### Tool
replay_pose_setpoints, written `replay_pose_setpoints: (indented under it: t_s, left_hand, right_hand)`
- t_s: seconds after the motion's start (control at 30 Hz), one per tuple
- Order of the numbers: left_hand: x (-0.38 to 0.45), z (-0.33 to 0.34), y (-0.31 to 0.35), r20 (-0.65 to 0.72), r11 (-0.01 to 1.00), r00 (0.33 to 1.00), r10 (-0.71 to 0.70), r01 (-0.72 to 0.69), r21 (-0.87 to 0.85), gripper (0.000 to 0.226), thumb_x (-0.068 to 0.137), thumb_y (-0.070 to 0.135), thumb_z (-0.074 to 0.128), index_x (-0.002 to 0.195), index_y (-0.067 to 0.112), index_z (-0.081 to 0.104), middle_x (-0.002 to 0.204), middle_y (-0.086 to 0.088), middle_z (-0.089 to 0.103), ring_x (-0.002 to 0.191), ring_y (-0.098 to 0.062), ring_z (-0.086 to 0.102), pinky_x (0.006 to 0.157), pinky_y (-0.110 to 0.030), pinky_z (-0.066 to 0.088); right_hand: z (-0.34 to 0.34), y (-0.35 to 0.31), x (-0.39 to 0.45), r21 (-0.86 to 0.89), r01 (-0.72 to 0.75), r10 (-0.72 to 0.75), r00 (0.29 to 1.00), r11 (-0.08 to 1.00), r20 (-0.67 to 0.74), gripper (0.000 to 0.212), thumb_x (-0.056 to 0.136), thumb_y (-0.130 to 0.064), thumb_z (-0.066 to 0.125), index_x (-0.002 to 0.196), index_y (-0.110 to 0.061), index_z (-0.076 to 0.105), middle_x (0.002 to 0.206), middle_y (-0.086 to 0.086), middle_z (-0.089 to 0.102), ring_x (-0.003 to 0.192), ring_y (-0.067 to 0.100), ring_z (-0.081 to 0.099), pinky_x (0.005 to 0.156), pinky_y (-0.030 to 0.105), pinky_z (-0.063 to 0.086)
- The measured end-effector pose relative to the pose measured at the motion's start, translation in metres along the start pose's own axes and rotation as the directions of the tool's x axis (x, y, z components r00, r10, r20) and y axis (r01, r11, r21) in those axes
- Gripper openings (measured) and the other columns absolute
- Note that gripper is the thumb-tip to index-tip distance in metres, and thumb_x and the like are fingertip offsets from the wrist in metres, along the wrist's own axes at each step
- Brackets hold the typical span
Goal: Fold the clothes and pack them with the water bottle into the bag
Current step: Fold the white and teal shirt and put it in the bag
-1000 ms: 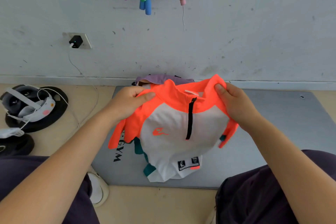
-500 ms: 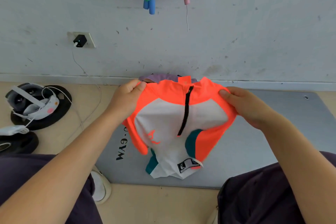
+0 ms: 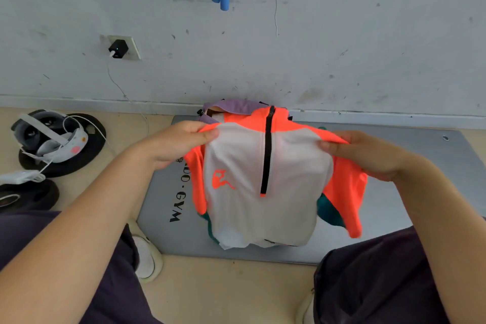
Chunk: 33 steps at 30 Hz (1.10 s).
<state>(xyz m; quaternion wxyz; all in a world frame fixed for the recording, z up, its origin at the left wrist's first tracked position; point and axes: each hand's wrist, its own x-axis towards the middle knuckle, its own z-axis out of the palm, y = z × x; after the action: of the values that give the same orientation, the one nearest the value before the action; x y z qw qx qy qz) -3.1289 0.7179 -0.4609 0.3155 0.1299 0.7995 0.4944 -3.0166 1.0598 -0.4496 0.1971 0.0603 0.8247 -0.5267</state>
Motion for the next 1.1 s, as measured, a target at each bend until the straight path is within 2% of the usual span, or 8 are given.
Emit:
replay_pose_setpoints:
  t_s: [0.13,0.23,0.37,0.53,0.63,0.8,0.93,1.1]
  left_hand:
    - [0.0,0.015,0.006,-0.017,0.999,1.0,0.013,-0.014,-0.046,0.03,0.097,0.04,0.058,0.111,0.017,0.07,0.114,-0.008,0.072,0.096,-0.018,0.067,0.084,-0.033,0.048]
    - [-0.006,0.005,0.012,0.139,0.989,0.99,-0.005,-0.016,0.148,0.038,0.066,0.064,0.072,0.085,0.031,0.074,0.09,0.008,0.075,0.081,-0.005,0.069,0.072,-0.017,0.05]
    - [-0.01,-0.001,0.009,0.261,0.832,0.955,-0.144,-0.026,0.554,0.053,0.059,0.063,0.081,0.078,0.015,0.07,0.078,0.001,0.074,0.063,-0.006,0.06,0.059,-0.017,0.043]
    - [-0.008,-0.003,0.006,0.167,0.925,0.986,-0.028,-0.038,0.379,0.025,0.078,0.045,0.076,0.077,0.02,0.071,0.083,0.005,0.076,0.077,-0.009,0.068,0.074,-0.024,0.049]
    - [-0.009,-0.001,0.008,0.178,0.989,0.984,0.02,-0.045,0.137,0.036,0.076,0.044,0.07,0.099,0.016,0.072,0.101,-0.004,0.076,0.089,-0.011,0.07,0.084,-0.027,0.051]
    - [-0.012,0.004,0.016,0.239,0.999,0.971,0.014,-0.024,0.036,0.02,0.069,0.048,0.081,0.081,0.033,0.077,0.087,0.003,0.077,0.074,-0.008,0.072,0.062,-0.018,0.054]
    - [-0.012,-0.001,0.015,0.224,0.868,0.963,-0.148,0.018,0.496,0.056,0.043,0.067,0.084,0.074,0.023,0.069,0.073,0.009,0.074,0.062,-0.005,0.064,0.062,-0.02,0.046]
    - [-0.004,-0.004,0.004,-0.016,0.874,0.997,-0.077,0.075,0.48,0.045,0.055,0.058,0.088,0.064,0.019,0.068,0.064,0.009,0.071,0.055,-0.003,0.058,0.062,-0.026,0.042]
  right_hand:
    - [0.013,-0.004,0.004,0.153,0.003,0.005,0.999,0.988,-0.051,0.032,0.085,-0.053,0.061,0.101,-0.027,0.074,0.097,-0.001,0.076,0.085,0.013,0.073,0.066,0.027,0.055]
    - [0.005,-0.009,-0.003,-0.121,-0.004,0.01,0.999,0.993,0.05,0.057,0.063,-0.076,0.066,0.09,-0.026,0.07,0.085,-0.008,0.074,0.074,0.008,0.07,0.066,0.025,0.051]
    - [0.004,-0.006,-0.004,-0.445,-0.077,0.17,0.97,0.892,0.173,0.045,0.062,-0.063,0.079,0.082,-0.024,0.073,0.079,-0.004,0.074,0.07,0.012,0.069,0.08,0.034,0.054]
    - [0.005,-0.003,-0.006,-0.051,0.022,-0.015,0.991,0.998,0.132,0.014,0.079,-0.04,0.069,0.089,-0.033,0.076,0.087,-0.005,0.077,0.075,0.008,0.072,0.063,0.014,0.051]
    - [0.006,-0.002,-0.005,0.103,0.04,-0.05,0.994,0.994,0.097,0.02,0.078,-0.042,0.067,0.089,-0.028,0.076,0.086,0.003,0.076,0.074,0.016,0.073,0.06,0.021,0.054]
    - [0.0,-0.006,-0.006,0.005,-0.008,0.008,0.998,1.0,0.062,0.05,0.061,-0.068,0.076,0.082,-0.023,0.075,0.082,-0.001,0.075,0.071,0.014,0.071,0.059,0.022,0.054]
    - [0.003,-0.011,-0.014,-0.327,-0.094,0.199,0.931,0.94,0.305,0.048,0.056,-0.061,0.079,0.09,-0.028,0.075,0.09,-0.004,0.076,0.082,0.01,0.072,0.074,0.02,0.051]
    - [0.008,-0.004,-0.004,-0.379,-0.094,0.101,0.995,0.921,-0.001,0.025,0.073,-0.049,0.079,0.085,-0.028,0.075,0.076,-0.008,0.074,0.064,0.0,0.067,0.064,0.022,0.045]
